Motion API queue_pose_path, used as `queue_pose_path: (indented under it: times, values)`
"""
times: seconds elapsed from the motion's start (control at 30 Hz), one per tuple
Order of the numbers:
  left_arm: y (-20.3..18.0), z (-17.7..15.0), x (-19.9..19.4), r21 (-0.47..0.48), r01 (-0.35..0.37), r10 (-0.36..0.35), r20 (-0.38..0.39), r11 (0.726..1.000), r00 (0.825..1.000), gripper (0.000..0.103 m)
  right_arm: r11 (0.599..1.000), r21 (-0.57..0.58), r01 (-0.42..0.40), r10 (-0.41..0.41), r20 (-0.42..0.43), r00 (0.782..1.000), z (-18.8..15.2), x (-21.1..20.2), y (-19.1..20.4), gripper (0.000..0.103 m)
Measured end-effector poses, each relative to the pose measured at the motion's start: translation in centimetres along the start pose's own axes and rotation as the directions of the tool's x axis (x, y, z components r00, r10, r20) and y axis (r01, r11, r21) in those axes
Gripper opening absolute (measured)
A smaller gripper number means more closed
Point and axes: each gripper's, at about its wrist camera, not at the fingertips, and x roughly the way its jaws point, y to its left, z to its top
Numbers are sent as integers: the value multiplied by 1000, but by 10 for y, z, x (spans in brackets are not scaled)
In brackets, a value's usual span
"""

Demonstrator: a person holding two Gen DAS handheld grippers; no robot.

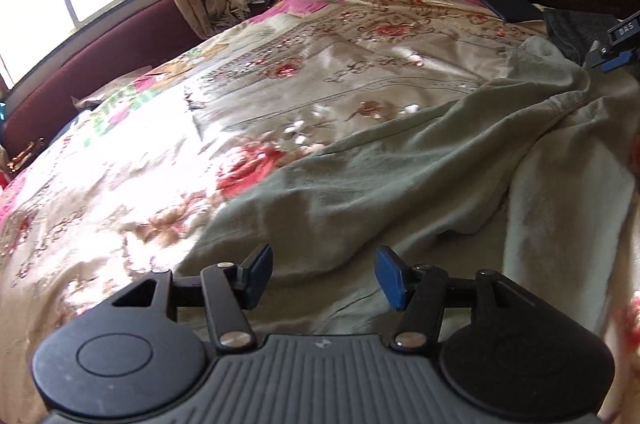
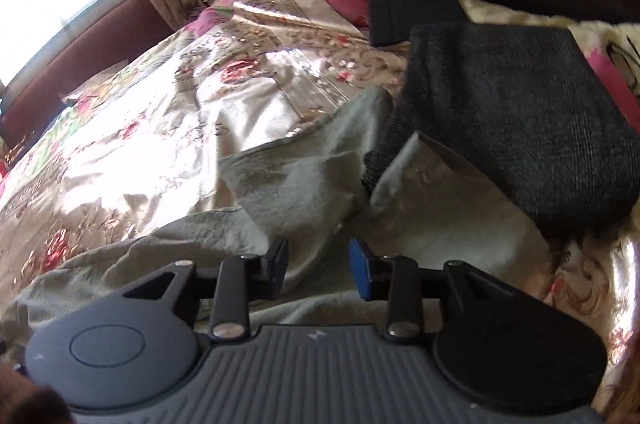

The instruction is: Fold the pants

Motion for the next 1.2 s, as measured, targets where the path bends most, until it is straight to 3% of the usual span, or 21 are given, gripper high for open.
queue_pose_path:
  times: [0.07,0.13,0.2,0.27,0.33,0.4,0.5,0.6,0.67,0.7,0.73,0.77,0.83,0.93,1.03,1.1,1.17,1.2]
  values:
    - [28,-4,0,-18,-62,62,-3,998,998,74,988,-86,-125,121,-49,991,7,12,36,45]
    - [55,-6,5,-43,-107,107,-6,993,994,74,959,-163,-233,216,-113,970,13,36,75,52]
    - [80,-8,13,-80,-140,139,-16,987,990,75,913,-256,-319,282,-172,944,17,65,121,52]
    - [105,-12,28,-155,-149,144,-45,977,989,75,857,-352,-377,310,-234,922,17,96,173,52]
    - [120,-18,41,-241,-119,104,-74,963,992,74,806,-389,-445,349,-294,890,14,118,215,52]
    - [117,-26,47,-255,-70,49,-89,964,995,74,778,-405,-480,357,-343,869,11,141,253,52]
    - [75,-43,42,-130,-16,5,-84,991,996,74,734,-396,-552,379,-436,817,2,164,291,52]
    - [43,-55,26,-44,52,-55,-66,998,996,74,696,-410,-589,381,-484,788,-3,172,311,54]
    - [23,-65,16,-19,111,-112,-64,994,992,74,668,-378,-641,403,-540,739,-4,177,316,55]
    - [15,-71,12,-4,113,-113,-58,994,992,75,651,-354,-671,412,-578,704,-5,179,319,56]
    - [9,-75,9,10,111,-110,-49,994,993,75,636,-351,-687,412,-599,687,-8,178,321,58]
    - [6,-79,7,14,119,-119,-40,993,992,75,616,-368,-697,406,-610,681,-11,175,324,59]
    - [7,-82,8,-21,132,-133,-33,991,991,76,558,-441,-703,379,-618,688,-20,169,336,61]
    - [13,-82,11,-79,148,-151,-33,986,988,77,474,-471,-744,339,-683,648,-33,166,358,63]
    - [13,-83,9,-89,141,-145,-33,986,989,77,378,-515,-769,341,-695,633,-43,150,374,64]
    - [10,-84,8,-90,133,-136,-32,987,990,78,307,-558,-771,310,-708,635,-56,145,387,70]
    - [8,-87,4,-92,125,-128,-30,988,991,78,246,-582,-775,230,-742,630,-74,150,398,79]
    - [7,-88,3,-97,123,-127,-31,988,991,78,230,-609,-759,196,-735,649,-84,154,402,79]
